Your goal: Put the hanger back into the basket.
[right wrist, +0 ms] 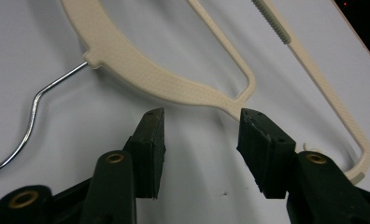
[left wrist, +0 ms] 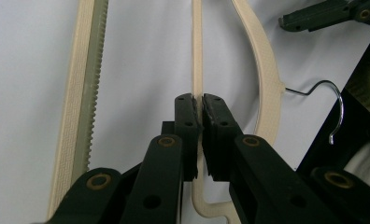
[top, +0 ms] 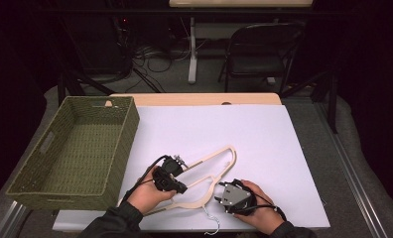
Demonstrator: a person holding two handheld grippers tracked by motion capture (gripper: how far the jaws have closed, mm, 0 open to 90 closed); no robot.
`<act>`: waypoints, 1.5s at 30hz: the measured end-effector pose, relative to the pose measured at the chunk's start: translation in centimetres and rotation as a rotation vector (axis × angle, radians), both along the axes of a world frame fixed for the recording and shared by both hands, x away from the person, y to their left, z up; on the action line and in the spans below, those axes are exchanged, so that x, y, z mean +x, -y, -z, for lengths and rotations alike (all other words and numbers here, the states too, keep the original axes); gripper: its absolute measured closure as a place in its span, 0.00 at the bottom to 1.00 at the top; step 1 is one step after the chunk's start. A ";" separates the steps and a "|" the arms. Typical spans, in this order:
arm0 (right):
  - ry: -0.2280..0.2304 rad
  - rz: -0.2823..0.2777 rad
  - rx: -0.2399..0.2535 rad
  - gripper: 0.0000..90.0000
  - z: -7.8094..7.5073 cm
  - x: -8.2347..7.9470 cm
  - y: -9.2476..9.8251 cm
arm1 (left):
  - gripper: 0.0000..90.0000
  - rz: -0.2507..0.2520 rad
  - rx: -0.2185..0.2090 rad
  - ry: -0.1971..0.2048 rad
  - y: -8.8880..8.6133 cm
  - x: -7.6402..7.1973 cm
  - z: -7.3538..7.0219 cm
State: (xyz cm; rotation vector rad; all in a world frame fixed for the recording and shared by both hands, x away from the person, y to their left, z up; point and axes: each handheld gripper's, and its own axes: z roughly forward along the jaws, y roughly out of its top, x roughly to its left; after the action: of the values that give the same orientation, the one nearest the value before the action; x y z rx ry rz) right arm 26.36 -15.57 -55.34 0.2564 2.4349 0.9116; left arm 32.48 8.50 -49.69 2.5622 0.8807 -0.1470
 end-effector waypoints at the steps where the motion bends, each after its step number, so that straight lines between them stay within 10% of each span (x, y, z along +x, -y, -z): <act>1: 0.000 0.000 0.000 0.56 0.0 0.0 0.0 | 0.95 0.000 0.000 0.000 0.0 0.0 0.0; 28: 0.055 -0.059 -0.057 0.54 0.5 -0.6 -1.7 | 0.95 0.001 0.001 -0.005 0.1 0.2 0.1; 45: 0.105 -0.155 -0.082 0.69 -0.2 -1.7 -2.2 | 0.94 0.016 -0.013 -0.029 0.2 0.7 1.0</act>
State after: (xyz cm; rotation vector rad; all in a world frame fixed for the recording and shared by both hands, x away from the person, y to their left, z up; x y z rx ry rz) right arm 24.63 -13.42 -55.10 -0.0105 2.4129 0.8646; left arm 33.16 8.34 -50.67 2.5616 0.8669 -0.1942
